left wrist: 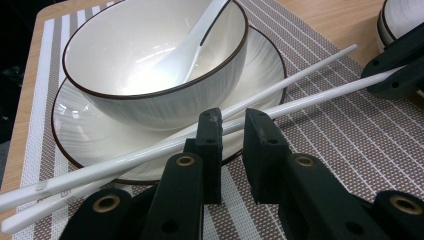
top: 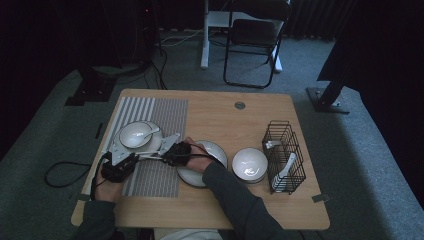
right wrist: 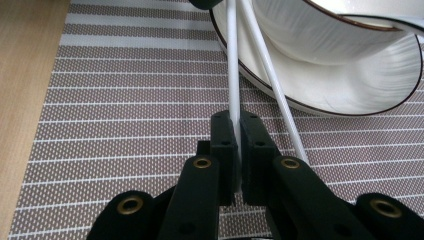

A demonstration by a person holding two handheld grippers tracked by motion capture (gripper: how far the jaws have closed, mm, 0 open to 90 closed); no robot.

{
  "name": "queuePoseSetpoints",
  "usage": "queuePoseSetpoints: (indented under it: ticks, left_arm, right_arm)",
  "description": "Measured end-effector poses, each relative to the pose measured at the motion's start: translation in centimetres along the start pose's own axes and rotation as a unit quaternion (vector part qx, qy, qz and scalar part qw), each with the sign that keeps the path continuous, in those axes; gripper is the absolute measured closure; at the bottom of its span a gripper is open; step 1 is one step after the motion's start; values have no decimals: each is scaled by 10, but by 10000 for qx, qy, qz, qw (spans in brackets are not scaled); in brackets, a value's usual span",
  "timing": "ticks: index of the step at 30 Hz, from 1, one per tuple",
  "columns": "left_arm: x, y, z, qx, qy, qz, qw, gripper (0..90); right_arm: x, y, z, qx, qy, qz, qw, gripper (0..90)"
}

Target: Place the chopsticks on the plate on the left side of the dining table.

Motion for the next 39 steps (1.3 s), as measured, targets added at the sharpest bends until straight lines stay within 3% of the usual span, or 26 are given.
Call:
queuePoseSetpoints:
  ticks: [4, 16, 39]
  left_arm:
    - [1, 2, -1, 10, -49, -13, 10000, 780]
    - [2, -11, 1, -162, -82, -33, 9998, 779]
    - [1, -18, 0, -186, -9, -14, 9998, 783]
  right_arm:
    - [-1, 1, -1, 14, 34, -19, 10000, 864]
    - [4, -4, 1, -158, 44, 82, 9998, 860]
    - [11, -5, 1, -366, -167, 673, 9969, 768]
Point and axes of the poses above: each handheld gripper's, and its own axes: y roughly backward along the jaws, z roughly out of its underside, x roughly to its right, the point moved 3 cm from there along -y, roughly forward along the jaws, and after that the axes turned 13 degrees about y, right-handed, at the moved point
